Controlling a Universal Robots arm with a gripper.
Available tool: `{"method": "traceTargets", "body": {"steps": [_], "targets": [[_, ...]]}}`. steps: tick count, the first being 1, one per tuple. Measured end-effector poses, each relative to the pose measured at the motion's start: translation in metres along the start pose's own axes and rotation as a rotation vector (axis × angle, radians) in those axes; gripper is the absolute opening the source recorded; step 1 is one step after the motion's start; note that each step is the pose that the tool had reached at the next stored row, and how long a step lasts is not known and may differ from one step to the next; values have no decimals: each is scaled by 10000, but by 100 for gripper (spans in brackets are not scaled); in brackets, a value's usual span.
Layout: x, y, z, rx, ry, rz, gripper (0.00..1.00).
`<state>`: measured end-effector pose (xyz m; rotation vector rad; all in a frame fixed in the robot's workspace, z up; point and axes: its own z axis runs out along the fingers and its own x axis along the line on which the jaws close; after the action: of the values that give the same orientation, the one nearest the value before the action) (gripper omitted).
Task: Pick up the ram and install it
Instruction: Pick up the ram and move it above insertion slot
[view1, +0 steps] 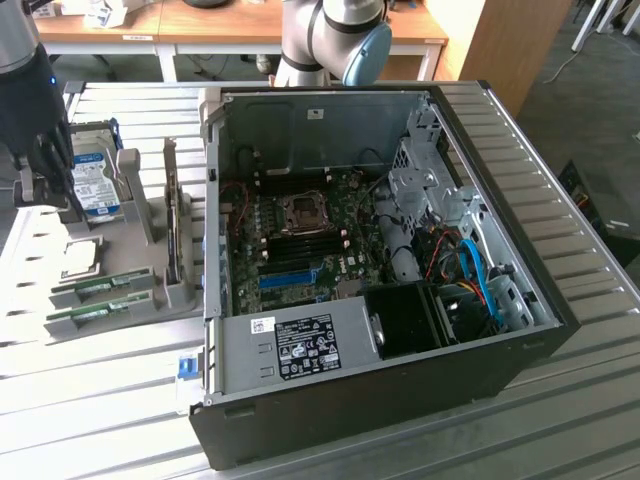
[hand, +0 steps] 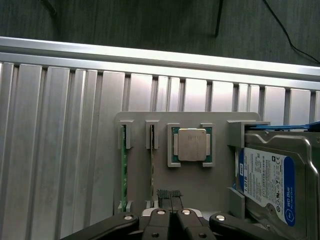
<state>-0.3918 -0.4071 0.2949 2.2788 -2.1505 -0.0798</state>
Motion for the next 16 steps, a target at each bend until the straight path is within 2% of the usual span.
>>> {"method": "traceTargets", "body": {"steps": [3, 4, 5, 6, 7, 8, 12, 16], "targets": [[0, 0, 0, 0, 0, 0, 11], [0, 0, 0, 0, 0, 0, 17], [0, 0, 0, 0, 0, 1, 17], [0, 0, 0, 0, 0, 0, 23], [0, 0, 0, 0, 0, 0, 23], [0, 0, 0, 0, 0, 1, 30], [3, 0, 1, 1, 0, 0, 30], [61, 3, -1, 1, -1, 0, 30]]}}
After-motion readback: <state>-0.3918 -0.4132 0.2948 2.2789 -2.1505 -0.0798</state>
